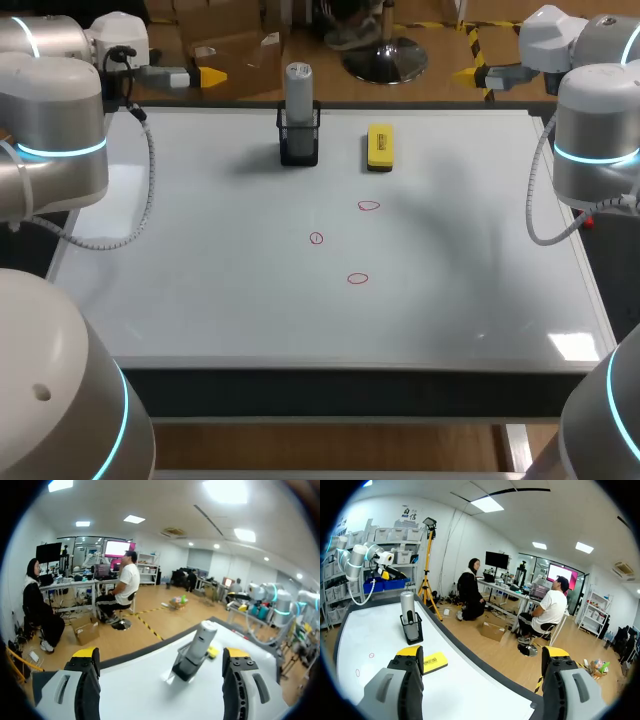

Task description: Pick up the inspection probe, press it on each red-marked spot on the whiteboard one by one, put down the probe, pick up the eraser, and wipe off all the red marks.

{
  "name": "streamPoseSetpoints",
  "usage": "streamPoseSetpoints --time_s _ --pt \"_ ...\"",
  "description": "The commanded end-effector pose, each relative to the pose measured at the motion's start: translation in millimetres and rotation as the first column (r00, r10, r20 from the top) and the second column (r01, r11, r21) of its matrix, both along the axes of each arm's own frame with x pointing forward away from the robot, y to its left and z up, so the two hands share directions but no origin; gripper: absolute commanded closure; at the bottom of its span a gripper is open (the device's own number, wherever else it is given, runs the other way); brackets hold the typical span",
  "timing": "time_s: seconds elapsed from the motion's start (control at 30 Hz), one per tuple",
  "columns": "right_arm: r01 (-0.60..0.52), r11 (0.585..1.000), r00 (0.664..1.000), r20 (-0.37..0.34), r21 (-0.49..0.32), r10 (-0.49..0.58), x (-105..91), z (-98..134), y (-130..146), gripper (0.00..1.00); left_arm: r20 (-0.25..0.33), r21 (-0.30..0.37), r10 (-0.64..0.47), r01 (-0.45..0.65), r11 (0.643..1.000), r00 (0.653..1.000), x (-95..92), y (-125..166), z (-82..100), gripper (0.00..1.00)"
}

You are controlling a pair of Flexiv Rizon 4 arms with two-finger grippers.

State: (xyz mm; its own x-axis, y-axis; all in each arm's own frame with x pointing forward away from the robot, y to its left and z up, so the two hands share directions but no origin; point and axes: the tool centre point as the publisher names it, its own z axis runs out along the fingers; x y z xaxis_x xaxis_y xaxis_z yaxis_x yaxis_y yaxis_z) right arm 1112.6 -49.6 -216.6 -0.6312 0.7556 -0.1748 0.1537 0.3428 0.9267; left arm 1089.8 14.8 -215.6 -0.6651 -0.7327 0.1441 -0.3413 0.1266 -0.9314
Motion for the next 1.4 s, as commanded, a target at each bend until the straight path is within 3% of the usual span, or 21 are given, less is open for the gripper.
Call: streamPoseSetpoints --time_s 0.03,0.2,0.37,0.67,0.83,1.1,1.4 --pt "0.0 1.0 1.0 -0.001 0.0 0.0 0.5 0 0 0.0 0.037 -0.025 -0.065 0.066 0.997 0.997 2.0 -2 -1.3 0.0" --pt "0.0 1.0 1.0 -0.001 0.0 0.0 0.5 0 0 0.0 0.112 -0.036 -0.216 0.221 0.975 0.97 -0.4 -15 1.8 0.0" --pt "0.0 1.0 1.0 -0.001 0.0 0.0 0.5 0 0 0.0 0.182 -0.068 -0.375 0.392 0.917 0.909 -3.5 -32 3.6 0.0" --pt "0.0 1.0 1.0 -0.001 0.0 0.0 0.5 0 0 0.0 0.263 -0.141 -0.516 0.561 0.816 0.815 -5.6 -56 -1.1 0.0" --pt "0.0 1.0 1.0 -0.001 0.0 0.0 0.5 0 0 0.0 0.27 -0.15 -0.561 0.609 0.778 0.783 -4.2 -74 -5.0 0.0" --pt "0.0 1.0 1.0 -0.001 0.0 0.0 0.5 0 0 0.0 0.269 -0.16 -0.578 0.628 0.762 0.77 -4.6 -108 -13.5 0.0" --pt "0.0 1.0 1.0 -0.001 0.0 0.0 0.5 0 0 0.0 0.266 -0.179 -0.558 0.609 0.773 0.786 -1.5 -129 -31.8 0.0"
